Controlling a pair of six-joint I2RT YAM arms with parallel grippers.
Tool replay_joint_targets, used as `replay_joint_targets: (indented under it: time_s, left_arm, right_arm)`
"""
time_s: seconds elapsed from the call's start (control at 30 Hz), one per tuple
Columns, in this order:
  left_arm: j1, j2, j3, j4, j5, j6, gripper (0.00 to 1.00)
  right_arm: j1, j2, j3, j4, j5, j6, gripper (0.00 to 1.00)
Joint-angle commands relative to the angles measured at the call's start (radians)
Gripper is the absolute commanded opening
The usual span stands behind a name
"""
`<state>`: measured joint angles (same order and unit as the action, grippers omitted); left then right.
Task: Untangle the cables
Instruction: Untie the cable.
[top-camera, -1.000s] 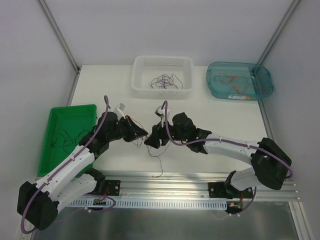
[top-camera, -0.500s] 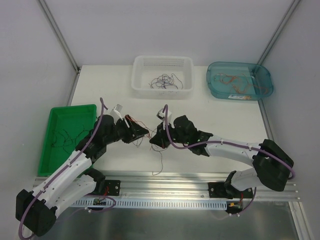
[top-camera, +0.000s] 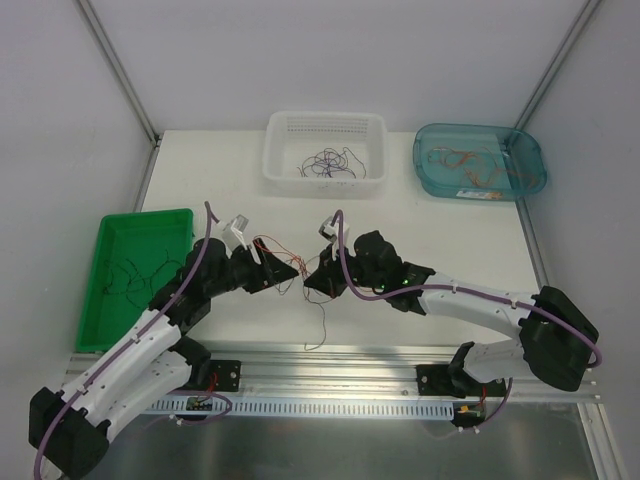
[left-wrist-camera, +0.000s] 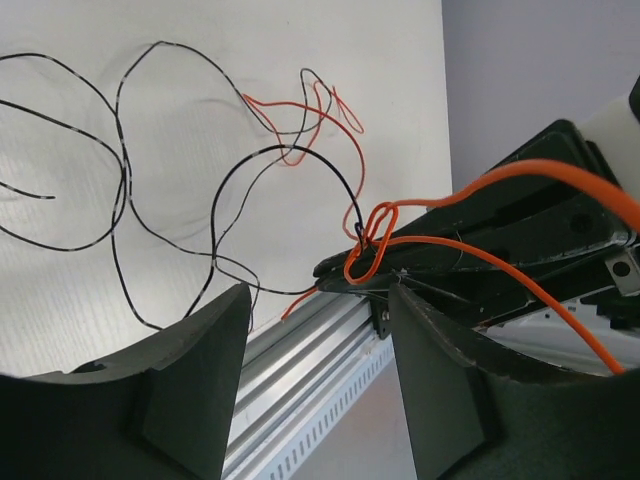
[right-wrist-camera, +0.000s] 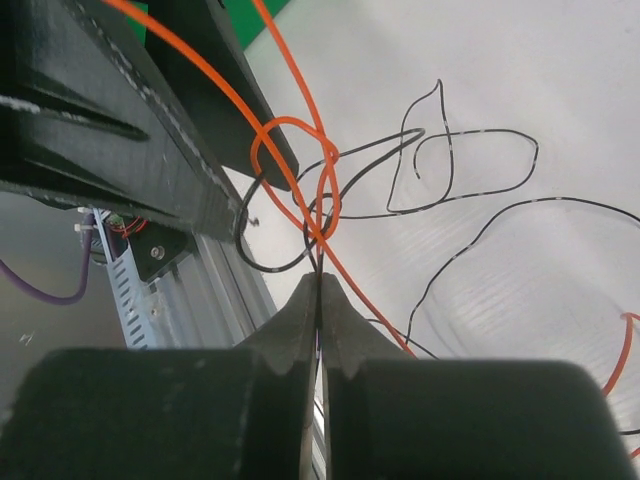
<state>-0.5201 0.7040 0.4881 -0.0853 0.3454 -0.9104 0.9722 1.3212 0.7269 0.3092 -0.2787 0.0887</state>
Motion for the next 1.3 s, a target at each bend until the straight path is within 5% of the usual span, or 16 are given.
replay_joint_targets:
  time_s: [0.0,0.17,0.53,1.07,1.27]
  left_arm:
    - [-0.029,0.046,0.058,0.059,0.066,0.126,0.57]
    - [-0.073,0.097,0.086,0.075,0.046,0.165,0.52]
    - [-0.09,0.129,0.09,0.082,-0.006,0.197,0.17]
    - [-0.101,0.126,0.04,0.15,-0.094,0.111,0.31]
    - [-0.101,0.15,0.03,0.168,-0.089,0.07,0.19]
  right_arm:
    - [0.0,-0.016,0.042,0.005,-0.051,-0.001,0.01]
    - [-0.001,-0.022,0.052,0.005,-0.065,0.008,0.01]
    - [0.005,-0.022,0.055,0.018,-0.131,0.029,0.01]
    - [0.022,-0.011,0.034,0.044,-0.16,0.028,0.01]
    - [0.025,-0.011,0.029,0.045,-0.148,0.028,0.01]
